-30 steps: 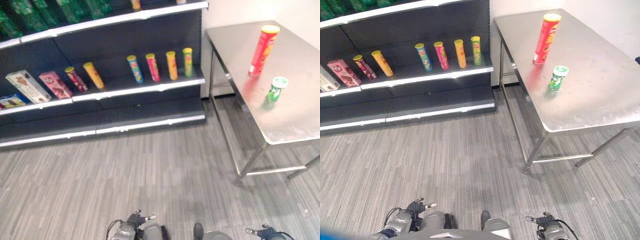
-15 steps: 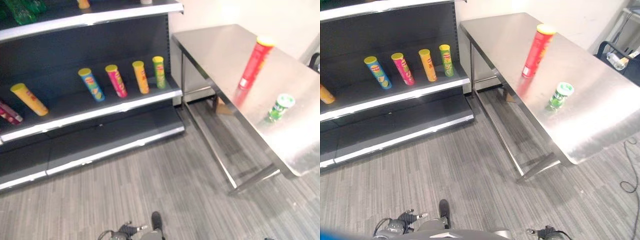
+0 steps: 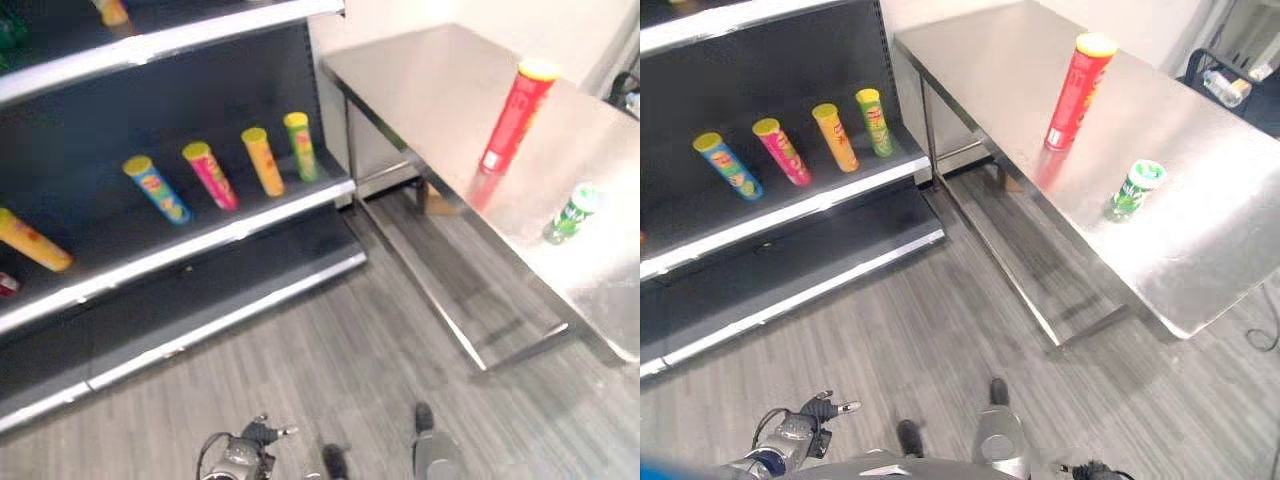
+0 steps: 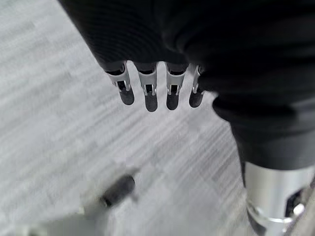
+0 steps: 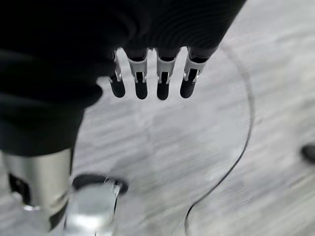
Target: Put the goods on the table back onto the shelves and tidy them up.
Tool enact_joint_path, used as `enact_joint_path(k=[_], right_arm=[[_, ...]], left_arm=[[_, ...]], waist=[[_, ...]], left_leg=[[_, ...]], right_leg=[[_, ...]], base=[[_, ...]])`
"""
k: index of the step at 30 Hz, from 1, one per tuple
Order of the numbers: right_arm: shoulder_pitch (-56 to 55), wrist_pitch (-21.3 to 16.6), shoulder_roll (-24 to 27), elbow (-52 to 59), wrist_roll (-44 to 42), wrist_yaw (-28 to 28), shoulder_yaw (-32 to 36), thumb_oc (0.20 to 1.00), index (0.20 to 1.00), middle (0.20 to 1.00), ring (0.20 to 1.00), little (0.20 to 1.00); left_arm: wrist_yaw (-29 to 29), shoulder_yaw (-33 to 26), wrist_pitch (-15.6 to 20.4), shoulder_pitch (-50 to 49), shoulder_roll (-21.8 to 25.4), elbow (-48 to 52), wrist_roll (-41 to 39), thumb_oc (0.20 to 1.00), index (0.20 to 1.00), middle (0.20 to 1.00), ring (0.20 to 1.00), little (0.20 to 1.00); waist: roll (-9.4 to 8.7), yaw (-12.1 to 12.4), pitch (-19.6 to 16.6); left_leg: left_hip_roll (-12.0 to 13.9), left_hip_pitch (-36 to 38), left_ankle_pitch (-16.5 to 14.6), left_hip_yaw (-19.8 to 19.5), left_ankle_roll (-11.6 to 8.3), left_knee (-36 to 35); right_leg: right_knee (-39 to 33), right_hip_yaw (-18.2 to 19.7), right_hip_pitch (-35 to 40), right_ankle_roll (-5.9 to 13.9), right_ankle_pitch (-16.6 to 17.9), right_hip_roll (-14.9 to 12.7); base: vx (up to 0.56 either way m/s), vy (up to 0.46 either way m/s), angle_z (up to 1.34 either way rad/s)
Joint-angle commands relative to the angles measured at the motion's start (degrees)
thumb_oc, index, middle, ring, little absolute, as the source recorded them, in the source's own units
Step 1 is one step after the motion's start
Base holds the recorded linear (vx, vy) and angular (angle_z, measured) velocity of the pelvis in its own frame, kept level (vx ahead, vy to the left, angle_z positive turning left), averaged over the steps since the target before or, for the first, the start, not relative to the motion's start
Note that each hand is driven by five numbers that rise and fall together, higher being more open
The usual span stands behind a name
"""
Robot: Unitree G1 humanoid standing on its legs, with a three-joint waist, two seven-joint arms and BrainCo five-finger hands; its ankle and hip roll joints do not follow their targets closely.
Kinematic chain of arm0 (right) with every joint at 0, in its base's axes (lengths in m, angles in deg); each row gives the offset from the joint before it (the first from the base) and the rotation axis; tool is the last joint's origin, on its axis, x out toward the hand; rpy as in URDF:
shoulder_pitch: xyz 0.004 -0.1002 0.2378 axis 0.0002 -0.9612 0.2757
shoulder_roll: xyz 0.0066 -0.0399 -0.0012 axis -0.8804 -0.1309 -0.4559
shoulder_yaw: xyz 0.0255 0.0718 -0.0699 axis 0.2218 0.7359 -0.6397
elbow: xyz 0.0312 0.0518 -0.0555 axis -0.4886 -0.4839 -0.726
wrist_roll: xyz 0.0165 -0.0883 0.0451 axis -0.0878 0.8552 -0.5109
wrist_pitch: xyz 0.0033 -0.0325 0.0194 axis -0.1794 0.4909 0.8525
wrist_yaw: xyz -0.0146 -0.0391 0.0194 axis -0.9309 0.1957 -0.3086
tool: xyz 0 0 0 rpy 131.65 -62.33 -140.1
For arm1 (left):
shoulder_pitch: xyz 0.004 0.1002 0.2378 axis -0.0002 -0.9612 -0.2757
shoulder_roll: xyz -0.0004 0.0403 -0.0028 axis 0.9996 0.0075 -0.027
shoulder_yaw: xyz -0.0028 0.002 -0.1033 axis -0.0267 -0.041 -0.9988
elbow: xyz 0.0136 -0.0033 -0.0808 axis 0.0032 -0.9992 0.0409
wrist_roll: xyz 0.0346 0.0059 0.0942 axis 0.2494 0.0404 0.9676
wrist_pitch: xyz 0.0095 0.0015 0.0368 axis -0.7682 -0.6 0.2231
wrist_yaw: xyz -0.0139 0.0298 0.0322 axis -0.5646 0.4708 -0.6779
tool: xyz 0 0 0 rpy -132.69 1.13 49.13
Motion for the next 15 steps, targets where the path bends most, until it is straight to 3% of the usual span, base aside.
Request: enact_joint_path(k=[1, 2, 3, 15], right_arm=[[3.3, -0.7, 2.8, -0.1, -1.0, -1.3, -0.8, 1.0, 1.0, 1.0, 1.0, 1.0], [1.7, -0.3, 2.6, -1.4, -1.2, -1.0, -0.6, 1.0, 1.0, 1.0, 1.0, 1.0], [0.9, -0.1, 2.6, -2.9, -0.5, -0.9, -0.5, 1.0, 1.0, 1.0, 1.0, 1.0], [0.3, 0.0, 3.6, -3.9, -0.7, -1.0, 0.8, 1.0, 1.0, 1.0, 1.0, 1.0]], left_arm=[[0.3, 0.0, 0.9, 1.3, 1.7, -0.3, 0.3, 1.0, 1.0, 1.0, 1.0, 1.0], [0.2, 0.7, 0.9, 1.4, 1.6, -0.6, 2.0, 1.0, 1.0, 1.0, 1.0, 1.0], [0.2, 1.0, 1.0, 1.4, 1.2, -1.0, 2.9, 1.0, 1.0, 1.0, 1.0, 1.0], [0.0, 1.3, 0.9, 1.3, 0.9, -1.6, 3.5, 1.0, 1.0, 1.0, 1.0, 1.0]], waist=[[1.87, -0.5, 0.6], [0.92, -1.7, 0.6], [0.66, -1.6, -0.5], [0.85, -1.8, -1.4]], left_leg=[[2.2, -3.0, -0.5, -1.0, -4.37, 0.3], [1.6, -2.0, -1.4, -1.2, -4.52, 0.3], [1.8, -2.1, -1.3, -1.2, -4.91, 0.4], [2.4, -1.9, -1.3, -1.6, -5.33, 0.5]], right_leg=[[5.1, 1.3, 0.5, 2.33, -8.5, -0.4], [-0.6, 5.1, 1.5, 2.92, -7.0, 0.7], [-4.3, 5.3, 3.5, 2.55, -5.9, 1.0], [-7.0, 3.9, 6.3, 2.26, -5.7, 1.5]], base=[[0.08, -0.037, -0.01], [0.14, -0.127, 0.04], [0.15, -0.128, 0.16], [0.02, -0.034, 0.04]])
